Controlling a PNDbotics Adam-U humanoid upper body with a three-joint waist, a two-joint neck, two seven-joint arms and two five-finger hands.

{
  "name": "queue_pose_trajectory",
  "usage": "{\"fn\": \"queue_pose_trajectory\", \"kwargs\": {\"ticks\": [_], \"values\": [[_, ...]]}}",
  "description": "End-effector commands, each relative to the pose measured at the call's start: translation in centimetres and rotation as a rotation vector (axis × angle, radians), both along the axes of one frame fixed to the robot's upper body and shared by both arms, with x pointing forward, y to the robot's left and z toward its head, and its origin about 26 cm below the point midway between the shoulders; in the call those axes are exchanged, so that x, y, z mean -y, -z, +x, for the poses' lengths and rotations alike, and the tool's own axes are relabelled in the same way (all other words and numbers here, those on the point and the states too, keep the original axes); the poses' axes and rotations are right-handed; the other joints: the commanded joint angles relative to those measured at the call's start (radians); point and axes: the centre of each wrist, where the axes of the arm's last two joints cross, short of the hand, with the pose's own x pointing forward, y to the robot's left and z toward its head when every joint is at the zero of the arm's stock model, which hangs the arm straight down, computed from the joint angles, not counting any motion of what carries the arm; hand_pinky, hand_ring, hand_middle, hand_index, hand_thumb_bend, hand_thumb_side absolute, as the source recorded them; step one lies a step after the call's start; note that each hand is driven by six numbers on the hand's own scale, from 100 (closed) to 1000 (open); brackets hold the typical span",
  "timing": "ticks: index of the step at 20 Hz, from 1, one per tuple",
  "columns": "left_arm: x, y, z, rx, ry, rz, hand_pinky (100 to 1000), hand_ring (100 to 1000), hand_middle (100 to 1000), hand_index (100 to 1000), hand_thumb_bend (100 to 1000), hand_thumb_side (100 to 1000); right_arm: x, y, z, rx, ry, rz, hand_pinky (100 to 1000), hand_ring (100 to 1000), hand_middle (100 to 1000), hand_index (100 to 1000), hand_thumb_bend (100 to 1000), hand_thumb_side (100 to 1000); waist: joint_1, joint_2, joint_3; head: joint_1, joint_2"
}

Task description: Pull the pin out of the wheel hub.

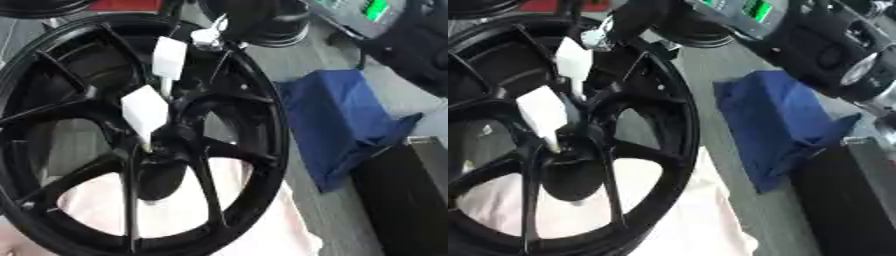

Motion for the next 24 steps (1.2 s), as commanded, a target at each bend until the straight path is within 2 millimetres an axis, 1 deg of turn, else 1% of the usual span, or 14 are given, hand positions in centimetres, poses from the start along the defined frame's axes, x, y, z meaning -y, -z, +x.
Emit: {"fn": "queue_pose_trajectory", "kwargs": {"ticks": [1,5,14,16,19,24], "values": [[0.0,-0.8,-0.2,0.023,0.009,0.016,817,572,602,764,293,664,0.5,-0.7,0.0,0.016,0.027,-0.02,964,967,778,913,100,695,0.006,-0.022,0.002,0.005,-0.001],[0.0,-0.9,-0.2,0.024,0.01,0.014,818,571,601,763,291,665,0.8,-0.5,0.3,0.032,0.061,-0.016,966,977,790,928,100,757,0.003,-0.018,0.005,0.011,-0.006],[0.1,-0.9,-0.1,0.027,0.013,0.011,819,569,600,758,288,669,1.1,0.0,0.5,0.019,0.087,-0.017,971,997,810,940,100,803,-0.004,-0.006,0.01,0.011,-0.012],[0.1,-1.0,-0.1,0.03,0.013,0.011,819,569,600,758,287,670,1.2,0.1,0.5,0.015,0.089,-0.02,969,997,812,944,100,840,-0.006,-0.004,0.011,0.011,-0.012],[0.2,-1.0,-0.1,0.03,0.014,0.009,819,568,599,757,286,670,1.2,0.3,0.4,0.008,0.092,-0.029,971,1000,814,947,100,863,-0.009,-0.001,0.013,0.009,-0.013],[0.3,-0.9,-0.1,0.029,0.014,0.005,820,567,596,752,281,675,1.6,0.6,0.5,0.014,0.12,-0.025,971,999,809,941,100,867,-0.013,0.006,0.016,0.006,-0.015]]}}
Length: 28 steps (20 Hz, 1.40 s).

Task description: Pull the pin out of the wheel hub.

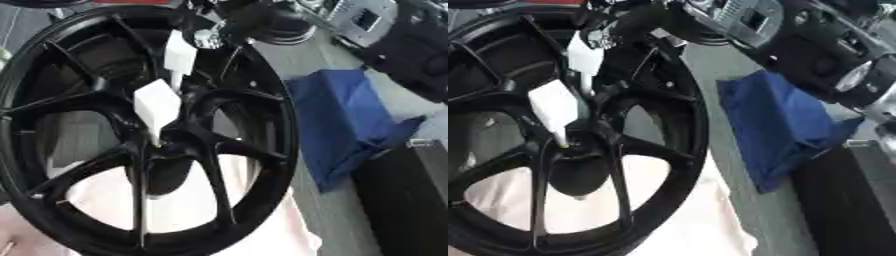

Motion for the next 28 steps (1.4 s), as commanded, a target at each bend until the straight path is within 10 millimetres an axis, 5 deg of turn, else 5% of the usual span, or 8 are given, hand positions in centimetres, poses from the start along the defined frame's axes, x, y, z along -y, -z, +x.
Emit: {"fn": "queue_pose_trajectory", "kwargs": {"ticks": [1,28], "values": [[0.17,-0.71,-0.17,0.025,0.009,0.005,820,567,596,752,281,674,0.68,-0.96,-0.3,0.042,0.038,-0.008,972,999,809,941,100,868,0.007,-0.015,0.002,-0.006,-0.014],[0.43,-0.62,-0.13,0.021,0.016,0.0,824,564,586,736,269,683,0.57,-0.17,-0.46,0.054,0.05,-0.01,971,1000,795,949,100,859,0.006,0.002,0.01,-0.033,-0.028]]}}
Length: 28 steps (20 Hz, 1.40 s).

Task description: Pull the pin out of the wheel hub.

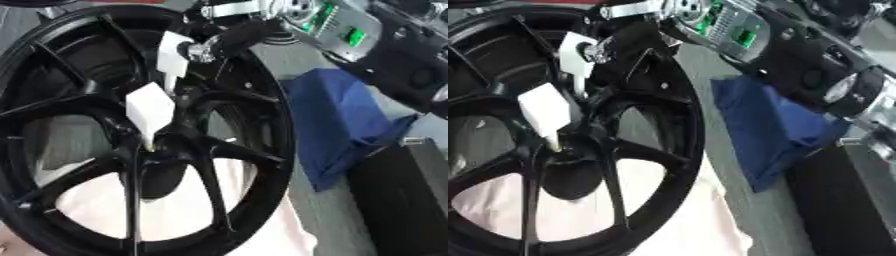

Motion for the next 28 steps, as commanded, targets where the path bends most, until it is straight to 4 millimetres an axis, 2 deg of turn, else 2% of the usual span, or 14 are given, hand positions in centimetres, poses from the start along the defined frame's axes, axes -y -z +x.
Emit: {"fn": "queue_pose_trajectory", "kwargs": {"ticks": [1,14,21,24,28], "values": [[0.2,-0.7,-0.2,0.025,0.01,0.011,824,564,586,736,268,683,0.2,-1.1,-0.3,0.039,0.013,-0.021,969,1000,792,948,100,858,0.007,-0.014,0.0,-0.006,-0.01],[0.2,-0.6,-0.2,0.021,0.011,0.011,826,563,578,731,266,687,0.1,-1.0,-0.1,0.064,0.012,-0.036,965,999,786,944,100,816,0.003,-0.01,0.004,-0.006,-0.007],[0.1,-0.5,-0.2,0.015,0.007,0.016,827,563,576,729,264,685,0.4,-1.6,-0.8,0.098,-0.002,0.007,970,997,771,938,100,971,0.0,-0.015,-0.003,0.0,0.002],[0.1,-0.5,-0.2,0.015,0.008,0.018,828,562,574,729,263,682,0.4,-1.6,-1.0,0.099,-0.002,0.012,973,1000,773,933,100,999,0.0,-0.019,-0.005,0.002,0.003],[0.1,-0.5,-0.2,0.013,0.008,0.018,828,561,573,728,263,680,0.5,-1.6,-1.3,0.096,-0.005,0.009,980,1000,782,945,100,985,0.0,-0.022,-0.007,0.002,0.005]]}}
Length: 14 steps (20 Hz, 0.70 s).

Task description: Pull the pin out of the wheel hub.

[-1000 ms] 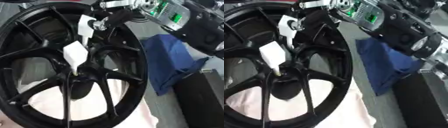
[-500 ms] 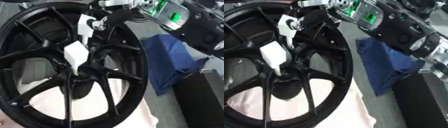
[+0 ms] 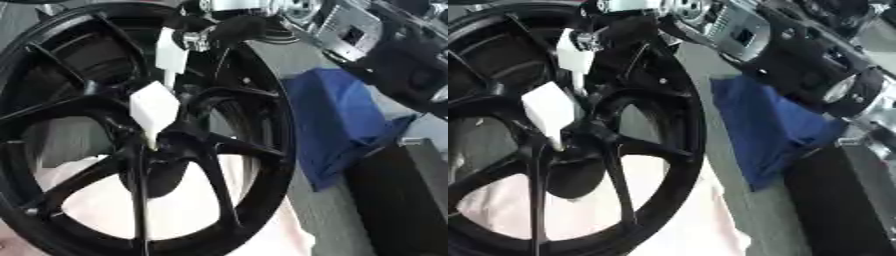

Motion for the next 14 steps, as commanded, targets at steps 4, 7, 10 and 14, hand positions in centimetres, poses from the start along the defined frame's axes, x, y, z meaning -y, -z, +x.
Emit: {"fn": "queue_pose_trajectory", "kwargs": {"ticks": [4,7,10,14], "values": [[-0.04,-0.63,-0.22,0.022,0.008,0.012,829,561,572,729,267,676,0.42,-1.25,-1.06,0.026,-0.009,-0.023,1000,1000,755,937,100,770,0.008,-0.027,-0.002,-0.001,0.003],[-0.04,-0.63,-0.22,0.021,0.009,0.01,829,560,571,729,270,673,0.36,-1.14,-1.17,0.011,-0.033,-0.018,1000,1000,753,935,100,688,0.008,-0.028,0.0,-0.003,0.002],[-0.01,-0.61,-0.22,0.02,0.011,0.011,829,559,570,730,272,672,0.29,-1.17,-1.16,0.004,-0.055,-0.007,1000,1000,751,933,100,670,0.008,-0.028,0.0,-0.005,0.002],[0.01,-0.58,-0.22,0.017,0.013,0.013,829,558,569,729,271,671,0.15,-1.26,-1.14,0.003,-0.064,0.006,1000,1000,753,939,100,711,0.007,-0.028,0.0,-0.007,0.004]]}}
